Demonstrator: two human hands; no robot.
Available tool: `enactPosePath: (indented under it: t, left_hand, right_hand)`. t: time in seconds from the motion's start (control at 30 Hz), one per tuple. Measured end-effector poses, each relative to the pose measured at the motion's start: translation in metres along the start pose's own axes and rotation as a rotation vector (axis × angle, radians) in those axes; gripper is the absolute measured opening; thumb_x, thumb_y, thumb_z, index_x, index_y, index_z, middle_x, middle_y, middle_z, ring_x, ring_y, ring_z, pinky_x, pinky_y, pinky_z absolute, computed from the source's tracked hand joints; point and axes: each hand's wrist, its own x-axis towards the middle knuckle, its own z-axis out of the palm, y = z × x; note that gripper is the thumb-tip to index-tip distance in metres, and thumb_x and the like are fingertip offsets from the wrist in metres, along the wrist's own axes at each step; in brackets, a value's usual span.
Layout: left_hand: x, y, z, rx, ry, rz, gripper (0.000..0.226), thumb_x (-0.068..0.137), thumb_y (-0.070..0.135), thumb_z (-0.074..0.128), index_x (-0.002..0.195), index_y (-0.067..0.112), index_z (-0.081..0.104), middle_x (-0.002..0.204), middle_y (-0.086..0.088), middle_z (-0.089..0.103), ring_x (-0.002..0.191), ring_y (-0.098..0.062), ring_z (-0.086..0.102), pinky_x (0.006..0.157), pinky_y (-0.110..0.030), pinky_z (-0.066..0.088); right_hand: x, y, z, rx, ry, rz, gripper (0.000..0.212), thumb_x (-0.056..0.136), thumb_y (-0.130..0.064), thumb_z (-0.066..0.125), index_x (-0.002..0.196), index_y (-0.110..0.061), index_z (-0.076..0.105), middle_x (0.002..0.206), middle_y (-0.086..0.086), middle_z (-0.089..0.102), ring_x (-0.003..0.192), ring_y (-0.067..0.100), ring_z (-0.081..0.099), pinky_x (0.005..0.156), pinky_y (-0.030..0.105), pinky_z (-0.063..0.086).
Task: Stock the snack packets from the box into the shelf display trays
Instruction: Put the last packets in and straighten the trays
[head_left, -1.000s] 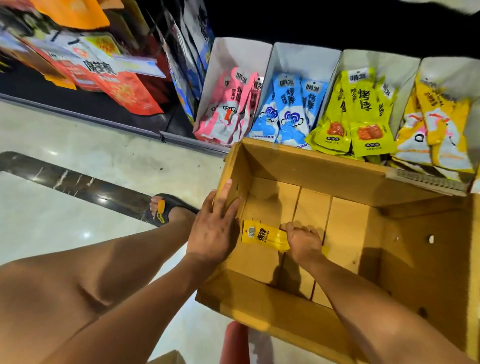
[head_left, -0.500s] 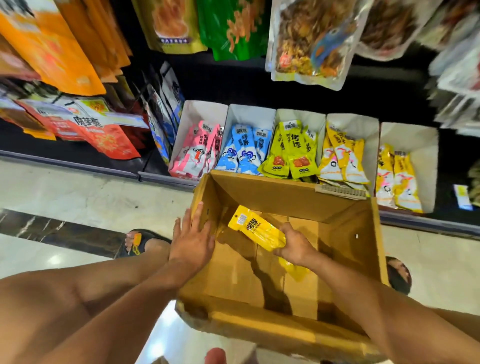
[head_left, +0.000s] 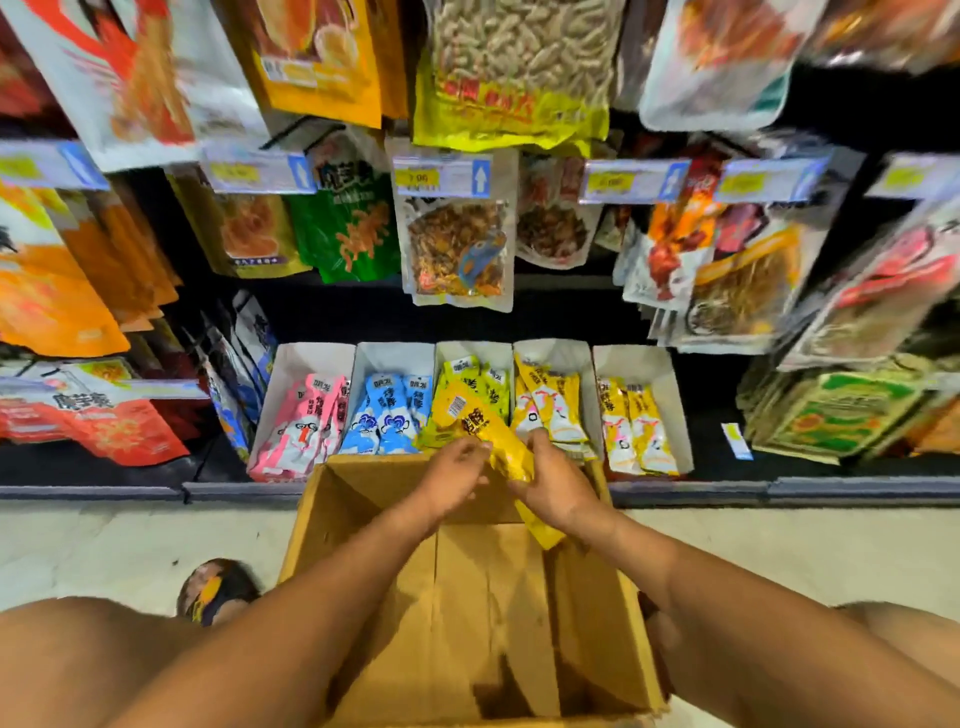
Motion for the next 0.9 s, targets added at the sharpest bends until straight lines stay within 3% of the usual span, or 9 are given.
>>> enactPosePath:
  t: [0.13, 0.3, 0.4, 0.5, 0.6, 0.7, 0.77, 0.83, 0.9]
  left_hand:
    - [0.003, 0.044, 0.028, -0.235, -0.066, -0.018, 0.032, 0.105, 0.037, 0.054, 0.132, 0.02, 0.055, 0.129, -0.003, 0.065, 0.103, -0.022, 0.072, 0.097, -0.044, 0.058]
    - [0.018, 0.081, 0.067, -0.32, -0.01, 0.001, 0.022, 0.107, 0.021, 0.054, 0.128, 0.022, 0.051, 0.112, -0.001, 0.064, 0.084, -0.016, 0.069, 0.078, -0.039, 0.062]
    - [0.039, 0.086, 0.092, -0.316, -0.05, -0.013, 0.026, 0.109, 0.017, 0.047, 0.134, 0.011, 0.051, 0.124, -0.008, 0.069, 0.097, -0.025, 0.073, 0.084, -0.045, 0.062]
    - [0.052, 0.089, 0.116, -0.282, -0.096, 0.003, 0.011, 0.108, 0.013, 0.045, 0.105, 0.01, 0.056, 0.101, -0.009, 0.072, 0.087, -0.025, 0.07, 0.087, -0.047, 0.058]
    - [0.07, 0.09, 0.14, -0.227, -0.103, 0.006, 0.021, 0.106, 0.012, 0.047, 0.087, 0.015, 0.057, 0.093, -0.006, 0.071, 0.09, -0.027, 0.069, 0.086, -0.049, 0.058]
    - [0.098, 0.085, 0.161, -0.086, -0.106, 0.058, 0.019, 0.095, 0.023, 0.054, 0.078, 0.019, 0.061, 0.082, -0.009, 0.065, 0.083, -0.027, 0.066, 0.078, -0.056, 0.06]
    - [0.118, 0.077, 0.17, 0.127, -0.121, 0.152, 0.021, 0.092, 0.032, 0.054, 0.089, 0.019, 0.071, 0.087, -0.009, 0.069, 0.079, -0.022, 0.06, 0.077, -0.048, 0.057]
    - [0.131, 0.07, 0.173, 0.422, -0.126, 0.266, 0.028, 0.102, 0.027, 0.051, 0.117, 0.014, 0.071, 0.116, -0.009, 0.07, 0.099, -0.024, 0.064, 0.087, -0.037, 0.052]
    - [0.15, 0.056, 0.174, 0.749, -0.098, 0.427, 0.034, 0.104, 0.029, 0.05, 0.132, 0.015, 0.063, 0.133, -0.008, 0.062, 0.122, -0.029, 0.057, 0.1, -0.041, 0.049]
  right_hand:
    - [-0.008, 0.01, -0.038, -0.039, 0.086, -0.111, 0.046, 0.09, -0.026, 0.066, 0.126, -0.031, 0.039, 0.126, 0.0, 0.055, 0.11, 0.027, 0.061, 0.083, 0.041, 0.051]
    - [-0.014, 0.032, -0.072, -0.111, 0.127, -0.178, 0.057, 0.09, -0.031, 0.068, 0.141, -0.032, 0.044, 0.133, -0.001, 0.047, 0.122, 0.022, 0.05, 0.098, 0.035, 0.046]
    - [-0.013, 0.052, -0.092, -0.09, 0.172, -0.142, 0.059, 0.085, -0.041, 0.07, 0.14, -0.034, 0.05, 0.139, -0.002, 0.045, 0.129, 0.021, 0.043, 0.106, 0.036, 0.04]
    - [-0.007, 0.072, -0.105, -0.082, 0.193, -0.053, 0.072, 0.075, -0.053, 0.067, 0.14, -0.031, 0.049, 0.141, -0.005, 0.044, 0.129, 0.018, 0.047, 0.1, 0.04, 0.048]
    - [0.006, 0.094, -0.111, -0.104, 0.164, 0.029, 0.078, 0.069, -0.059, 0.066, 0.139, -0.033, 0.045, 0.139, -0.004, 0.048, 0.124, 0.019, 0.051, 0.091, 0.038, 0.052]
    - [0.024, 0.12, -0.12, -0.133, 0.119, 0.099, 0.075, 0.068, -0.057, 0.073, 0.134, -0.037, 0.043, 0.127, 0.0, 0.054, 0.113, 0.026, 0.056, 0.084, 0.038, 0.052]
    - [0.038, 0.142, -0.127, -0.152, 0.085, 0.158, 0.072, 0.07, -0.049, 0.074, 0.133, -0.04, 0.041, 0.124, 0.002, 0.053, 0.109, 0.028, 0.059, 0.081, 0.038, 0.052]
    - [0.052, 0.166, -0.133, -0.185, 0.076, 0.221, 0.07, 0.071, -0.05, 0.072, 0.133, -0.043, 0.039, 0.121, 0.001, 0.055, 0.108, 0.03, 0.06, 0.082, 0.042, 0.053]
    - [0.069, 0.19, -0.137, -0.208, 0.072, 0.304, 0.068, 0.073, -0.054, 0.071, 0.133, -0.043, 0.041, 0.119, 0.001, 0.055, 0.107, 0.03, 0.06, 0.083, 0.043, 0.053]
